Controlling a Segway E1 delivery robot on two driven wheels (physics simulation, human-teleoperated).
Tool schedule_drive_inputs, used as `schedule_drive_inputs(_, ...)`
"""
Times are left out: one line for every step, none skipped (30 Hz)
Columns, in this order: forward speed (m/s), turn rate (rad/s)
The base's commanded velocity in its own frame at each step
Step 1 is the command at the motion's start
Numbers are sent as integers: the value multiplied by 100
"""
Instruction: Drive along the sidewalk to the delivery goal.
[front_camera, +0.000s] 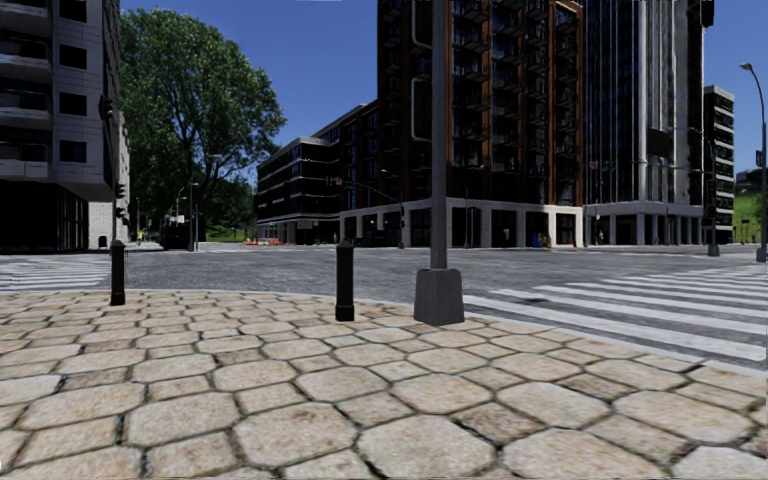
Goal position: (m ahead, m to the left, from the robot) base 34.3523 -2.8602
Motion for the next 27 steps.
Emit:
schedule_drive_inputs(142,69)
schedule_drive_inputs(142,69)
schedule_drive_inputs(142,69)
schedule_drive_inputs(142,69)
schedule_drive_inputs(143,70)
schedule_drive_inputs(143,70)
schedule_drive_inputs(143,71)
schedule_drive_inputs(143,71)
schedule_drive_inputs(143,72)
schedule_drive_inputs(143,72)
schedule_drive_inputs(145,72)
schedule_drive_inputs(146,72)
schedule_drive_inputs(147,72)
schedule_drive_inputs(149,72)
schedule_drive_inputs(149,72)
schedule_drive_inputs(151,72)
schedule_drive_inputs(152,72)
schedule_drive_inputs(154,72)
schedule_drive_inputs(154,72)
schedule_drive_inputs(155,72)
schedule_drive_inputs(158,72)
schedule_drive_inputs(164,72)
schedule_drive_inputs(164,72)
schedule_drive_inputs(170,72)
schedule_drive_inputs(172,72)
schedule_drive_inputs(175,72)
schedule_drive_inputs(175,72)
